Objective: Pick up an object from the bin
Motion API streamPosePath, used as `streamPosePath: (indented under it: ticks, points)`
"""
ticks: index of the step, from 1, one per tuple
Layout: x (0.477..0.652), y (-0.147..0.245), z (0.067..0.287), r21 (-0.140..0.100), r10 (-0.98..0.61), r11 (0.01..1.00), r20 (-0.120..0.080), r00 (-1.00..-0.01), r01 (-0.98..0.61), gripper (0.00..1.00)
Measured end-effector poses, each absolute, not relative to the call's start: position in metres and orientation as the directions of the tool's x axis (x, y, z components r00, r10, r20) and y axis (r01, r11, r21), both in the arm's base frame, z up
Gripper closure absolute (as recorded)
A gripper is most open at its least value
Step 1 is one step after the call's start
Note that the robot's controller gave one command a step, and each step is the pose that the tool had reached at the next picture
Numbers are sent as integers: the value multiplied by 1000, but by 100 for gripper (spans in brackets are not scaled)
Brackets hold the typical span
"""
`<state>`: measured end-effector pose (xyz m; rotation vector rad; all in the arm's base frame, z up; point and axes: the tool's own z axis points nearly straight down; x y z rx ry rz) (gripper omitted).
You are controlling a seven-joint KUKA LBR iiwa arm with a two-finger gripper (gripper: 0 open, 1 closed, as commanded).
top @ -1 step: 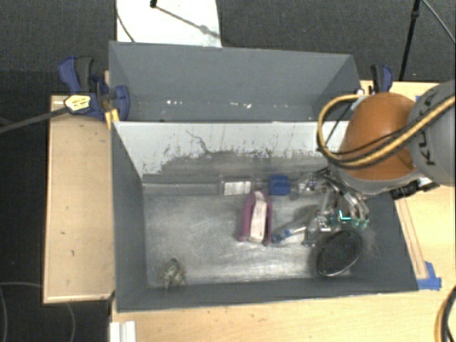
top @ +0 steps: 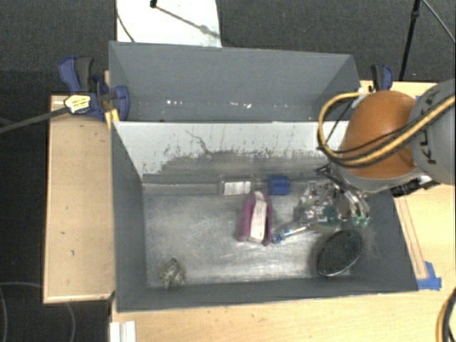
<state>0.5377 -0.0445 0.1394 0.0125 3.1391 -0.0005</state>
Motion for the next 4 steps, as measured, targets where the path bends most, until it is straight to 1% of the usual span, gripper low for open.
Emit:
streamPosePath:
  ticks: [1, 2, 3, 4]
  points:
    - [538, -44, 139, 0, 6, 1000, -2, -1000, 6, 0]
    - [534, -57, 74, 0, -209, 978, -2, -978, -209, 0]
    - [535, -57, 76, -1, -211, 978, -5, -978, -211, 100]
    - [537, -60, 209, -4, -272, 962, -10, -962, -272, 100]
